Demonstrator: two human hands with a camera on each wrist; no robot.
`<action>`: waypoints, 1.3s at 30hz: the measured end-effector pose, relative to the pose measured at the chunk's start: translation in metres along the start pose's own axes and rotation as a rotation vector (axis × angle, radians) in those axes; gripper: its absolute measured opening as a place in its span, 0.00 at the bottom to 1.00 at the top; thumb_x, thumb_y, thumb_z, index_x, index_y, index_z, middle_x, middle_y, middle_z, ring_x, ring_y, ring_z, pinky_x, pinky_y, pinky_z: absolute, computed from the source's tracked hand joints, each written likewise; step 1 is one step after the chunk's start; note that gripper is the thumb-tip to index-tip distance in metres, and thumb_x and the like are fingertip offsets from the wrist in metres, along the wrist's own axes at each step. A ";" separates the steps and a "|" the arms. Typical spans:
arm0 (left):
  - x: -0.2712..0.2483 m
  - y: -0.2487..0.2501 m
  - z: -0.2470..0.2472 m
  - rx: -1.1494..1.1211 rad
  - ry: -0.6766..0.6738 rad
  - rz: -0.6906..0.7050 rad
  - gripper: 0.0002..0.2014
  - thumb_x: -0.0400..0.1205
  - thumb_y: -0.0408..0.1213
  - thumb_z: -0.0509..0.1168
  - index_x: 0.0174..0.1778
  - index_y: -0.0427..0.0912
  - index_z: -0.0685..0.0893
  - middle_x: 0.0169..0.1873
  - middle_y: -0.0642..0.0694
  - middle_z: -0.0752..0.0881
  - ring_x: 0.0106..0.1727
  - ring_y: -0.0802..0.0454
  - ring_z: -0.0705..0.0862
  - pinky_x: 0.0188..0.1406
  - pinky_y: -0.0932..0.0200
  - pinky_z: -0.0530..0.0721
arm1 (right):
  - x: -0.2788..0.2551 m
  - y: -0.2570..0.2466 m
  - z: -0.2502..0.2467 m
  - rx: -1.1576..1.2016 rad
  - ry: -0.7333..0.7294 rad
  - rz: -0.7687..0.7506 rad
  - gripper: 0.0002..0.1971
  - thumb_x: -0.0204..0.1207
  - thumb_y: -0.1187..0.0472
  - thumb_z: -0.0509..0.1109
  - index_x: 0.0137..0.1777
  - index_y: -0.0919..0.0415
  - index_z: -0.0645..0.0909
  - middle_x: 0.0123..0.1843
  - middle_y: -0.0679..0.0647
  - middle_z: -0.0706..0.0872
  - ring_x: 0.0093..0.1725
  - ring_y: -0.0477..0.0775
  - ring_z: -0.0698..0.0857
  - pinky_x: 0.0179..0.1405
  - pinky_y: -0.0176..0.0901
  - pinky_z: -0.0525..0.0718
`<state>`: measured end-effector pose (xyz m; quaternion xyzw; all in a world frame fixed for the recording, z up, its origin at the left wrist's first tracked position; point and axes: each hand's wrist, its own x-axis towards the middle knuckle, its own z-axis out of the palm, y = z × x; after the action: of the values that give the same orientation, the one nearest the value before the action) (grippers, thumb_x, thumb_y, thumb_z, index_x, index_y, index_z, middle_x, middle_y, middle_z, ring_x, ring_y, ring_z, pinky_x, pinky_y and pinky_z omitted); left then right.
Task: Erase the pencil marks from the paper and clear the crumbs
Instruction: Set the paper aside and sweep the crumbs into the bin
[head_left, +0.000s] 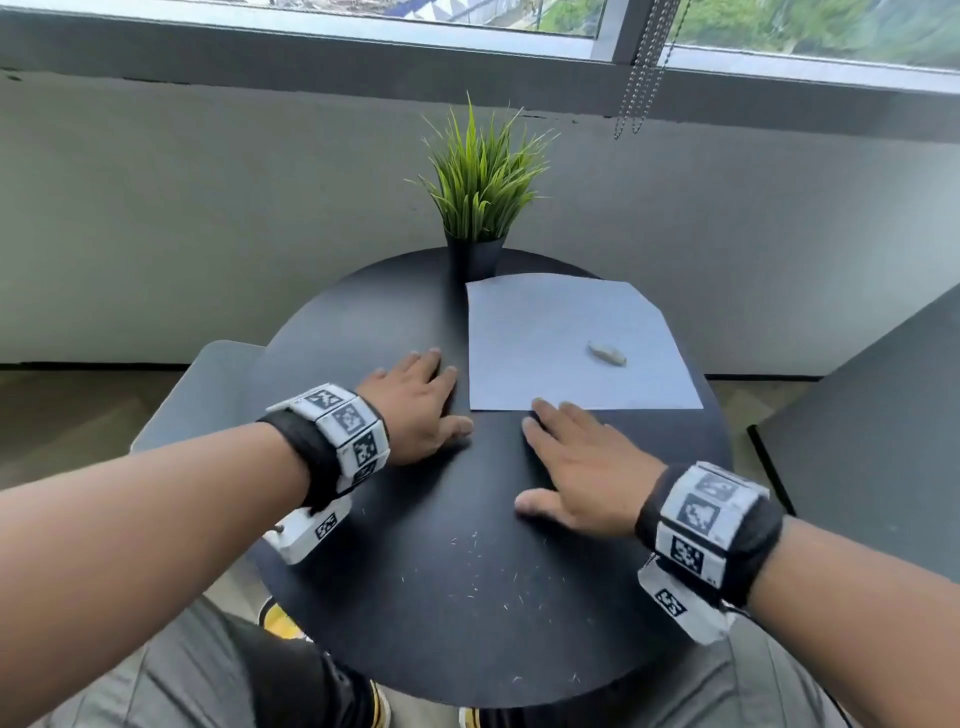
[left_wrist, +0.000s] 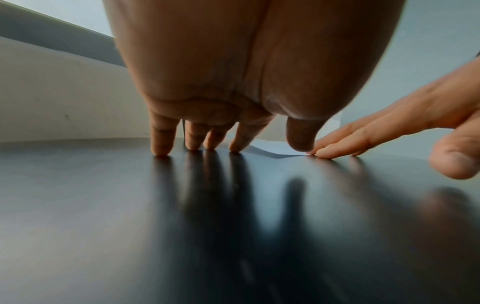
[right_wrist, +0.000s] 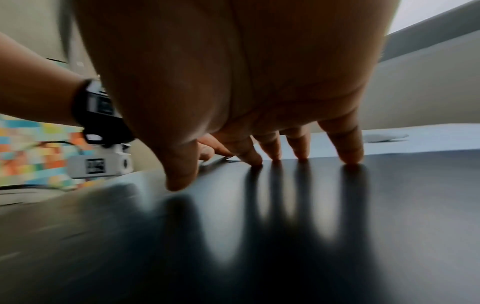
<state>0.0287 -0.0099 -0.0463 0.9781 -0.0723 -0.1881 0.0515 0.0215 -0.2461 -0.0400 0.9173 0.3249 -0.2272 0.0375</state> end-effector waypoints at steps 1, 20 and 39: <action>-0.015 0.000 0.005 0.015 -0.017 0.023 0.39 0.86 0.64 0.53 0.88 0.45 0.53 0.89 0.43 0.47 0.89 0.44 0.48 0.85 0.37 0.58 | -0.010 -0.010 0.004 -0.022 -0.001 -0.071 0.44 0.76 0.29 0.55 0.84 0.55 0.52 0.87 0.53 0.46 0.85 0.59 0.48 0.81 0.64 0.58; -0.025 0.010 -0.019 -0.265 0.365 0.097 0.28 0.84 0.39 0.60 0.82 0.57 0.64 0.68 0.47 0.70 0.67 0.43 0.77 0.63 0.52 0.76 | 0.012 0.029 -0.011 0.174 0.155 -0.085 0.25 0.80 0.41 0.65 0.76 0.44 0.72 0.83 0.43 0.64 0.83 0.46 0.58 0.80 0.39 0.54; 0.055 0.016 -0.018 0.064 -0.006 0.096 0.30 0.82 0.37 0.55 0.81 0.66 0.66 0.81 0.54 0.65 0.80 0.41 0.66 0.75 0.35 0.71 | 0.025 0.055 -0.012 0.153 0.264 0.062 0.32 0.80 0.37 0.60 0.81 0.50 0.65 0.84 0.51 0.61 0.83 0.53 0.58 0.82 0.46 0.56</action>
<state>0.0840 -0.0331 -0.0476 0.9741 -0.1254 -0.1858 0.0287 0.0774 -0.2725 -0.0446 0.9490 0.2801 -0.1273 -0.0685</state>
